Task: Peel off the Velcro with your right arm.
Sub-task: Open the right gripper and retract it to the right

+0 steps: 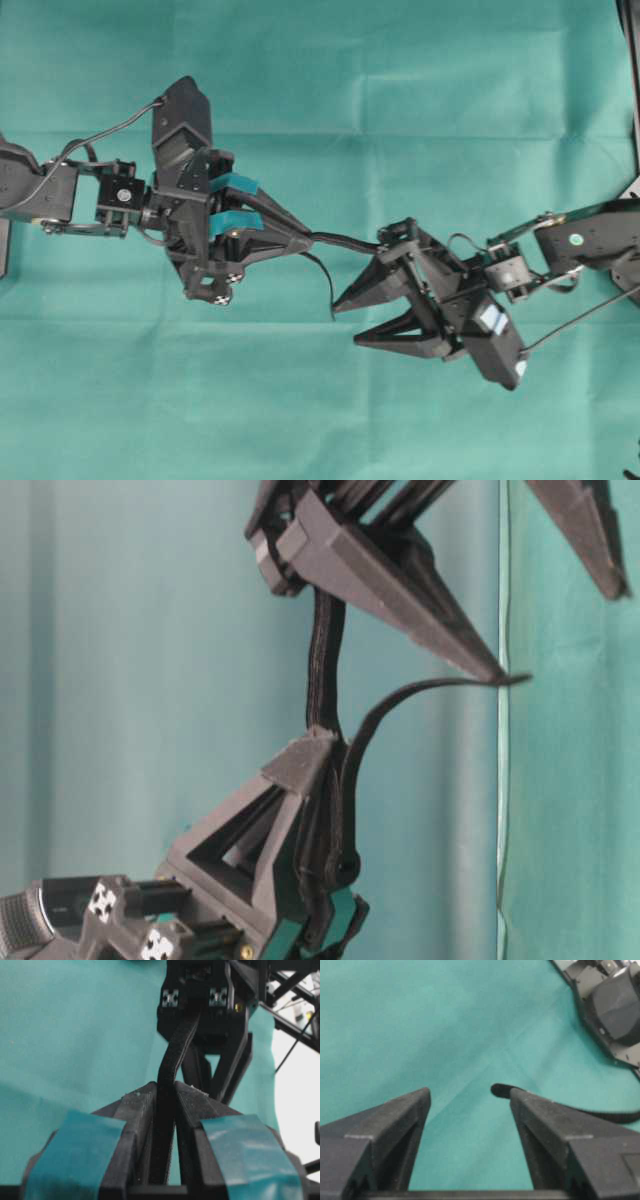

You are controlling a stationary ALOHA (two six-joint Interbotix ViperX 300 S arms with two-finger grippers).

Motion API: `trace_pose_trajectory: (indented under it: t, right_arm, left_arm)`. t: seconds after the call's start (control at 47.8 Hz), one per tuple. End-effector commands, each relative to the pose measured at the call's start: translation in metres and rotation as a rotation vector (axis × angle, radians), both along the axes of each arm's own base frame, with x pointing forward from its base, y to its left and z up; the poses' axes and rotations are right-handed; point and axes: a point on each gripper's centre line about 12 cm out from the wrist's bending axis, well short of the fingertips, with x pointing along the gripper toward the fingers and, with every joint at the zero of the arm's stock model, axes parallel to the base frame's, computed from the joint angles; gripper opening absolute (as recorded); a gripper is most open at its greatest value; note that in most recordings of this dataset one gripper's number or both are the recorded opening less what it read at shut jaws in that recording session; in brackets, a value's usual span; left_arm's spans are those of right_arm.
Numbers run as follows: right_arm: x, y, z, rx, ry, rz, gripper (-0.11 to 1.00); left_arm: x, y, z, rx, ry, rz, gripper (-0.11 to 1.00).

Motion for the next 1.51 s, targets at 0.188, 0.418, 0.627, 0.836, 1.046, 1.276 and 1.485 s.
trace_pose_trajectory:
  t: [0.188, 0.418, 0.627, 0.836, 1.046, 1.276, 1.485]
  right_arm:
    - [-0.018, -0.002, 0.015, 0.036, -0.034, -0.019, 0.31]
    - [-0.034, -0.007, 0.016, 0.064, -0.034, -0.044, 0.31]
    - [-0.048, -0.010, 0.018, 0.082, -0.042, -0.057, 0.31]
    - [-0.058, -0.012, 0.020, 0.100, -0.050, -0.071, 0.31]
    - [-0.055, -0.026, 0.022, 0.161, -0.049, -0.159, 0.31]
    - [-0.052, -0.043, 0.032, 0.308, -0.097, -0.285, 0.31]
    - [-0.052, -0.061, 0.039, 0.471, -0.140, -0.392, 0.31]
  left_arm:
    - [-0.011, -0.004, 0.012, -0.003, -0.040, -0.011, 0.10]
    - [-0.018, -0.007, 0.012, -0.004, -0.040, -0.020, 0.10]
    - [-0.024, -0.011, 0.013, -0.001, -0.044, -0.035, 0.10]
    - [-0.028, -0.013, 0.012, 0.003, -0.045, -0.042, 0.10]
    - [-0.029, -0.014, 0.010, 0.066, -0.043, -0.062, 0.10]
    - [-0.032, -0.014, 0.003, 0.218, -0.036, -0.101, 0.10]
    - [-0.034, -0.014, -0.001, 0.318, -0.032, -0.129, 0.10]
